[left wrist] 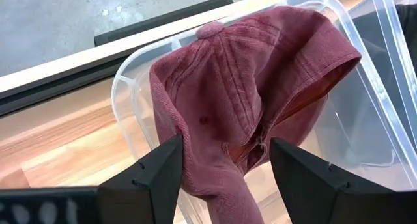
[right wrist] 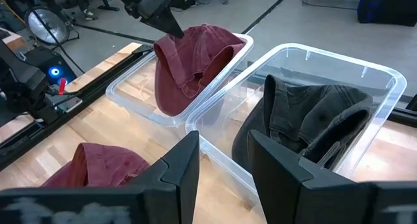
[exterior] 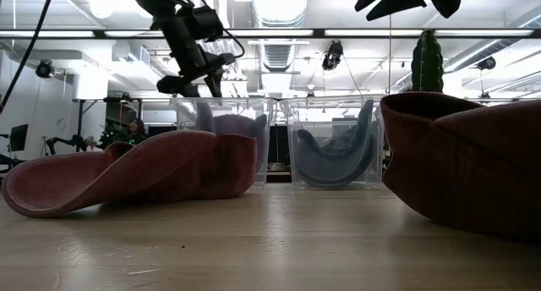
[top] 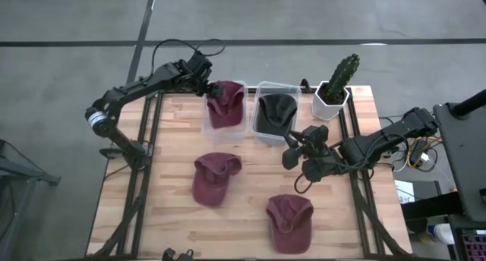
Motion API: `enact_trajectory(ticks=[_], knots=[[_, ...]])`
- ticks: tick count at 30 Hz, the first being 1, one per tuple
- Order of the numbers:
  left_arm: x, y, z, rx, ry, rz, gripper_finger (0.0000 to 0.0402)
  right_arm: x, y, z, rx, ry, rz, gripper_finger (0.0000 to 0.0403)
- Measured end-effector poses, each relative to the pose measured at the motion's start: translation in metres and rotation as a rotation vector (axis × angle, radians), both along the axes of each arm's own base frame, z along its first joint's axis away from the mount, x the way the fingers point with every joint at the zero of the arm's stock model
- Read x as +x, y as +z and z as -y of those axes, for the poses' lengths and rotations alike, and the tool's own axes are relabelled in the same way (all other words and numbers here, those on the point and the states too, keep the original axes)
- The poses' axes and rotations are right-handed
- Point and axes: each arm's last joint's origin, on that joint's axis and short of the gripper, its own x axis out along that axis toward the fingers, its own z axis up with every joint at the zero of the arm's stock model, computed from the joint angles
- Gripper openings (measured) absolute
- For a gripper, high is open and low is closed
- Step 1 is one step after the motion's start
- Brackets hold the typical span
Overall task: Pick & Place hat
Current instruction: Put the right red cap into the left transparent bin, then put the left red cap into the left transparent bin
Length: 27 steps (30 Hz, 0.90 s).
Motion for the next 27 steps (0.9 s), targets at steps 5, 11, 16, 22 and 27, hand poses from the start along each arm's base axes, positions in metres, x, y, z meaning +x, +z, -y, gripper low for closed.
enact_trajectory(ticks=[5, 11, 16, 22, 27], knots=[[0.006, -0.002, 0.005, -0.003, -0.024, -0.005, 0.022, 0.0, 0.0, 0.0, 0.002, -0.001, 0.002, 0.0123], [0.015, -0.005, 0.013, -0.008, -0.065, -0.016, 0.022, 0.0, 0.0, 0.0, 0.002, -0.001, 0.002, 0.0123], [0.016, -0.009, 0.011, -0.005, -0.06, -0.032, 0.022, 0.0, 0.0, 0.0, 0.003, -0.001, 0.005, 0.0123], [0.016, -0.009, 0.011, 0.006, -0.064, -0.042, 0.022, 0.0, 0.0, 0.0, 0.004, -0.001, 0.006, 0.0123], [0.012, 0.004, 0.014, 0.028, -0.082, -0.042, 0.022, 0.0, 0.0, 0.0, 0.004, -0.001, 0.006, 0.0123]])
